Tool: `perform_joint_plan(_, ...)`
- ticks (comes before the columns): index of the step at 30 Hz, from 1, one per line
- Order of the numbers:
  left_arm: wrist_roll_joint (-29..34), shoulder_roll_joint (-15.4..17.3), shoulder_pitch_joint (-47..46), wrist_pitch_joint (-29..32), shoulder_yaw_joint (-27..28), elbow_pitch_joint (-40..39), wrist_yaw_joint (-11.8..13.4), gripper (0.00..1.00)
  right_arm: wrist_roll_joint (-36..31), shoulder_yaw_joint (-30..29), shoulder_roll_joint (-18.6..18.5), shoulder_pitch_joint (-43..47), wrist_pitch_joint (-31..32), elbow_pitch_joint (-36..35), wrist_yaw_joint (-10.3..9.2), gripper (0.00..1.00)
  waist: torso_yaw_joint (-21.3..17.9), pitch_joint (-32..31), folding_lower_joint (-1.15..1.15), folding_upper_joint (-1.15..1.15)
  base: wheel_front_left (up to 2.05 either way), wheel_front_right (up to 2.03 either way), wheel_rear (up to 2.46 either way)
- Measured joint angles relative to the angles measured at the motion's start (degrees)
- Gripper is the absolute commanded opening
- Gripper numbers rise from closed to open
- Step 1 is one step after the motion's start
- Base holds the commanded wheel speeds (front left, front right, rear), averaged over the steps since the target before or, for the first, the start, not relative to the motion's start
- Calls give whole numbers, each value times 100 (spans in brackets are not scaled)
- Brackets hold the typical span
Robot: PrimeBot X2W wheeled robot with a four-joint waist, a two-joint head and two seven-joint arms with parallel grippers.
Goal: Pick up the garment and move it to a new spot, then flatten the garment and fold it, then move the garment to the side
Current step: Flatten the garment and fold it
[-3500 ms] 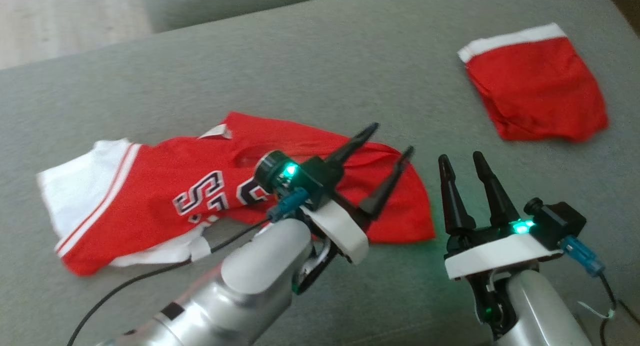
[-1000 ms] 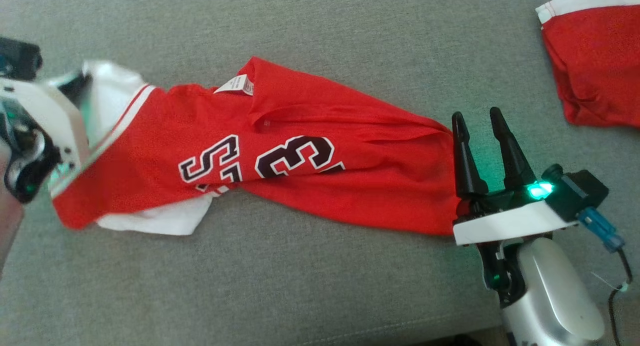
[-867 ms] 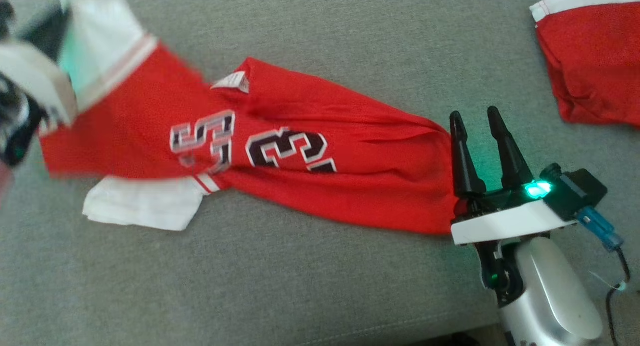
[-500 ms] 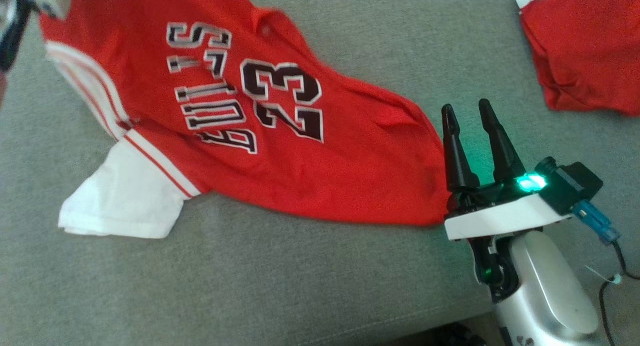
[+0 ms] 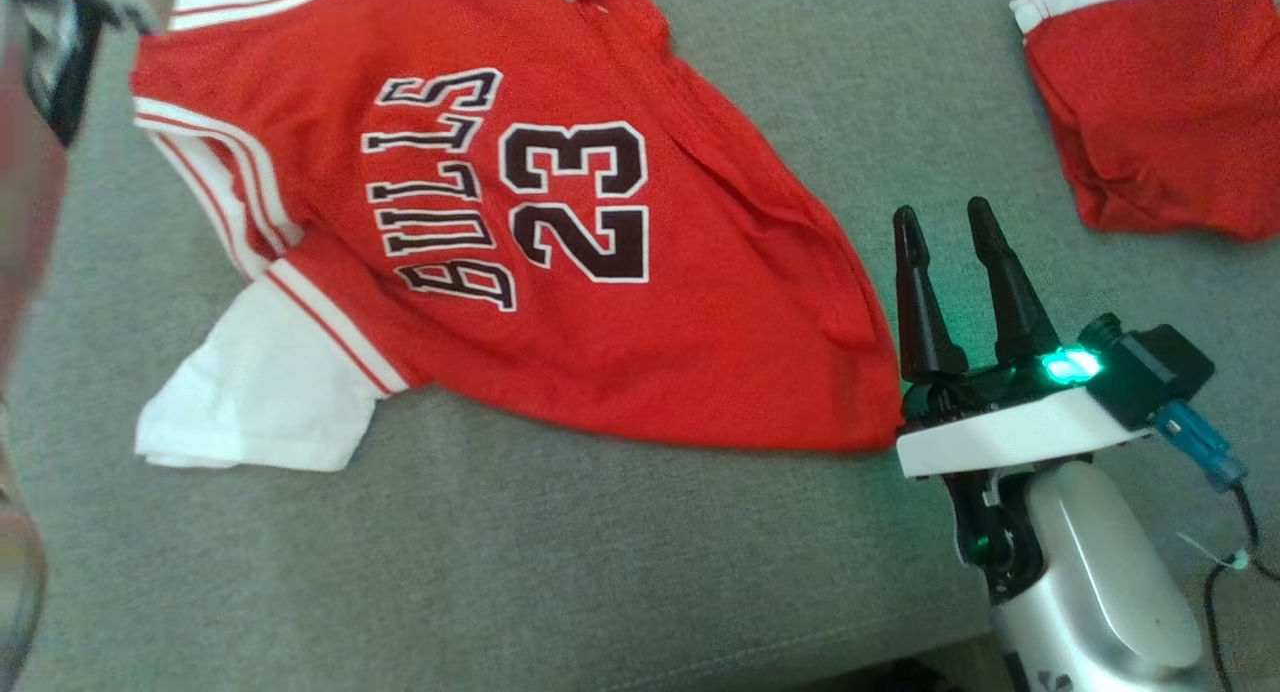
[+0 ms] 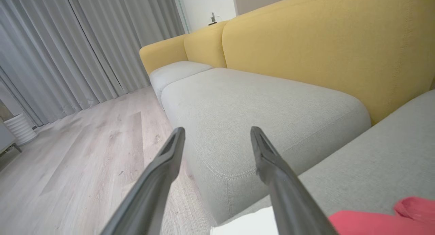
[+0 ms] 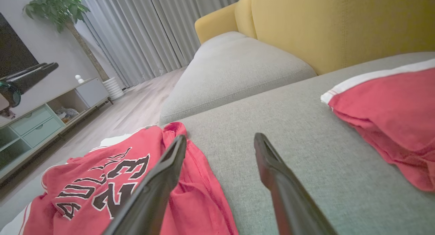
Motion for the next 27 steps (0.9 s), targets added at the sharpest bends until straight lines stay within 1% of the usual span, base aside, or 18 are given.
perform_joint_plan(2,-88,-24,274,-76,27,-4,-44,100,-73,-30,0,13,0,20,0,100,85,-105,0,0,0,0,0)
perform_joint_plan(5,-240,-38,782,-118,166,-91,-43,100,-176,-119,0,62,0,57,0,100,230,-293,0,0,0,0,0)
perform_joint_plan(7,-300,-30,1140,-119,305,-341,-41,100,-231,-213,-1,80,0,94,0,100,345,-427,0,0,0,0,0)
perform_joint_plan(8,-300,-30,1140,-119,305,-341,-41,100,-231,-213,-1,80,0,94,0,100,345,-427,0,0,0,0,0)
perform_joint_plan(10,-360,-46,1517,-134,485,-680,-16,100,-275,-287,0,157,0,104,0,100,472,-564,0,0,0,0,0)
perform_joint_plan(12,-358,-73,1939,-134,654,-1071,149,100,-334,-374,0,302,0,154,0,100,612,-708,-1,0,0,0,0)
perform_joint_plan(14,-330,-118,2420,-135,790,-1439,265,100,-374,-402,0,465,0,207,0,100,752,-864,-1,0,0,0,0)
perform_joint_plan(18,-179,-250,3560,-135,1042,-2125,560,100,-431,-411,2,664,0,264,0,100,1004,-1195,-1,0,0,0,0)
perform_joint_plan(20,-126,-302,4150,-134,1161,-2415,656,100,-447,-450,2,715,0,269,0,100,1124,-1350,-1,0,0,0,0)
perform_joint_plan(22,-46,-350,4701,-134,1243,-2641,676,100,-455,-495,3,797,0,275,0,100,1241,-1485,-1,0,0,0,0)
perform_joint_plan(24,52,-407,5180,-134,1296,-2837,779,100,-455,-531,2,903,0,277,0,100,1355,-1601,-1,0,0,0,0)
perform_joint_plan(27,70,-578,5742,-134,1504,-3109,896,100,-463,-519,4,1027,0,303,0,100,1503,-1714,-1,0,0,0,0)
